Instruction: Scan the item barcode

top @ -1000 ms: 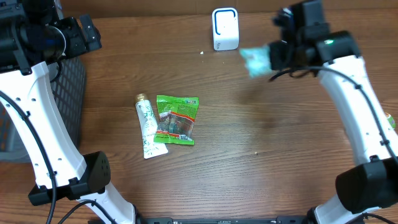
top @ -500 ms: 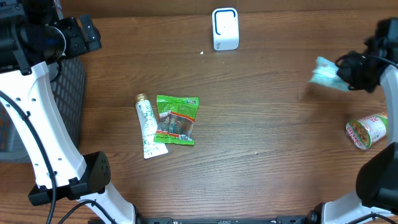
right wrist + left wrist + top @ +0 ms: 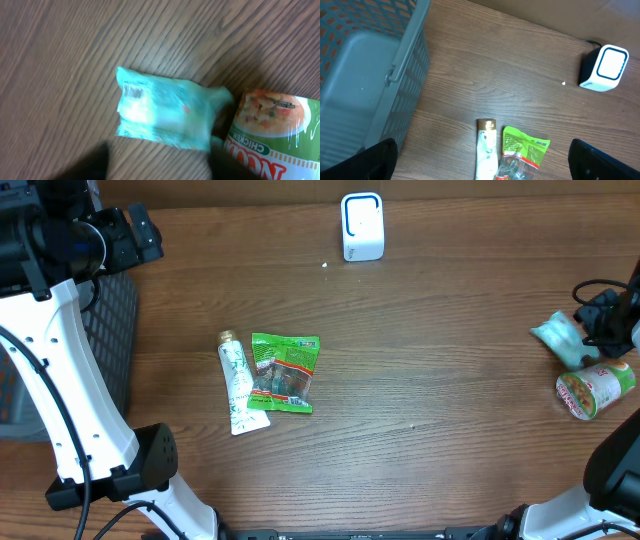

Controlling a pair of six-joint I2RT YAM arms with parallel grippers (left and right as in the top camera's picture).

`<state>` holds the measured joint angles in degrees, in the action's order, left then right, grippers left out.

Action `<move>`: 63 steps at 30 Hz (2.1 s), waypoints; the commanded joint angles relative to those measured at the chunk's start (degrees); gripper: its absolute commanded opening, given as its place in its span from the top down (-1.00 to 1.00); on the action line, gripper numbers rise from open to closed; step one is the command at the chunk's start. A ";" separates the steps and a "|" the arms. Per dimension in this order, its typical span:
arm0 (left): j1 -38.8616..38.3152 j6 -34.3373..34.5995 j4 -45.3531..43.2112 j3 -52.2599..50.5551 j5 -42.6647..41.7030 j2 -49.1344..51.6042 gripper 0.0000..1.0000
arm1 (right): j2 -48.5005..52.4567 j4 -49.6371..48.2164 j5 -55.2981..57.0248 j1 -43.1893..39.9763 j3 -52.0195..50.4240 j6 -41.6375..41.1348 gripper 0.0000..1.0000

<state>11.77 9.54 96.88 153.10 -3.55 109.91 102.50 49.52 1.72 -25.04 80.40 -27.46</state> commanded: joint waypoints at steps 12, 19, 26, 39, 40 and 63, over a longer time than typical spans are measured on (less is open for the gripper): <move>0.11 0.76 -0.09 0.00 0.63 -0.09 -0.99 | -0.87 13.77 -23.96 6.38 14.19 13.00 -0.93; 0.11 0.76 -0.09 0.00 0.63 -0.09 -1.00 | 0.57 6.56 -37.59 19.69 12.76 14.19 -1.00; 0.11 0.76 -0.09 0.00 0.63 -0.09 -1.00 | 5.66 2.58 -35.74 35.08 12.55 8.94 -1.00; 0.11 0.76 -0.09 0.00 0.63 -0.09 -1.00 | 14.67 -9.70 -30.88 55.39 12.55 7.17 -0.78; 0.11 0.76 -0.09 0.00 0.63 -0.09 -1.00 | 14.67 -10.54 -30.86 56.72 12.57 8.57 -0.75; 0.11 0.76 -0.09 0.00 0.63 -0.09 -0.99 | 17.88 -8.85 -38.03 64.78 12.55 9.25 0.00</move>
<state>11.77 9.54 96.88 153.10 -3.55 109.91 119.33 40.71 -33.67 39.53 93.17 -18.17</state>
